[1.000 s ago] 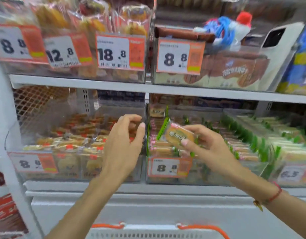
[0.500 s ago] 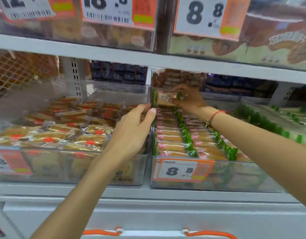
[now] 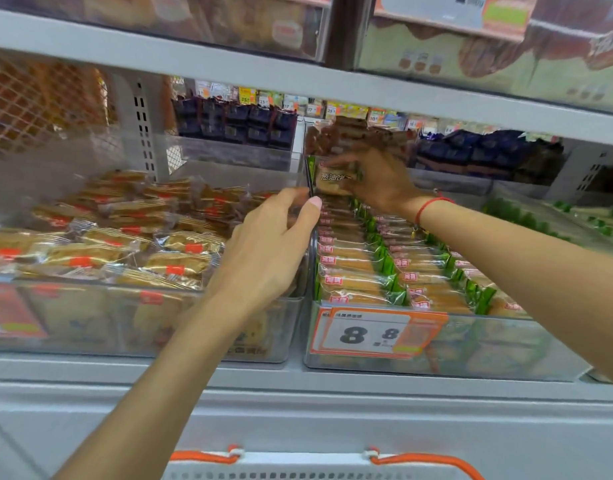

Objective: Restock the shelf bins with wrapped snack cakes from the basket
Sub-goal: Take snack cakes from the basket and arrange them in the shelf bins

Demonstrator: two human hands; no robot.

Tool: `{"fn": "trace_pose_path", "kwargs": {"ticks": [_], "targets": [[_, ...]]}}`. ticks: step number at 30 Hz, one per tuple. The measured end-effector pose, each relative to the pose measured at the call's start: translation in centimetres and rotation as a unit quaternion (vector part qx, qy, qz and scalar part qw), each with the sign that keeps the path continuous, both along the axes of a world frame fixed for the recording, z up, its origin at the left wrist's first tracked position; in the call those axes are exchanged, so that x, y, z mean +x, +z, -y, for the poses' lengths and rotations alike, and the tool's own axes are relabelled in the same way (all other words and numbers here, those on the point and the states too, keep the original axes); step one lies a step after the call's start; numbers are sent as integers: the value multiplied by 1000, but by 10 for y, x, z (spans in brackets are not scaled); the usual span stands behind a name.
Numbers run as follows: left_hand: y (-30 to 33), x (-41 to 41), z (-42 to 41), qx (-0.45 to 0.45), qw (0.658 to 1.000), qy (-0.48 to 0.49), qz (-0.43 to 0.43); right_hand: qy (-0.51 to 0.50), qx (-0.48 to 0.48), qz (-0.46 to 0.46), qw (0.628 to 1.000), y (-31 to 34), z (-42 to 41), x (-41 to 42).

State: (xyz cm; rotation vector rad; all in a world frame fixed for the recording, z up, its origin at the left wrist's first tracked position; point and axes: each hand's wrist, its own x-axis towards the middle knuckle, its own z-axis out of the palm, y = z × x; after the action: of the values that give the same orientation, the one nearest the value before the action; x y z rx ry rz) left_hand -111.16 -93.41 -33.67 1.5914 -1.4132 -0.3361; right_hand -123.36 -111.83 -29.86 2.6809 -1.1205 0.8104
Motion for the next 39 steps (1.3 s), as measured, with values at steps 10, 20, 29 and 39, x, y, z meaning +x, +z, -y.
{"fn": "trace_pose_path", "kwargs": {"ticks": [10, 20, 29, 39], "targets": [[1, -3, -3, -11, 1000, 6, 16, 22, 58, -32, 998, 0, -4, 0], [2, -4, -7, -83, 992, 73, 54, 8, 100, -37, 994, 9, -75, -40], [-6, -27, -83, -212, 973, 64, 65, 107, 99, 25, 989, -14, -195, -92], [-121, -17, -158, 293, 941, -11, 170, 60, 313, -208, 925, -172, -246, -92]]}}
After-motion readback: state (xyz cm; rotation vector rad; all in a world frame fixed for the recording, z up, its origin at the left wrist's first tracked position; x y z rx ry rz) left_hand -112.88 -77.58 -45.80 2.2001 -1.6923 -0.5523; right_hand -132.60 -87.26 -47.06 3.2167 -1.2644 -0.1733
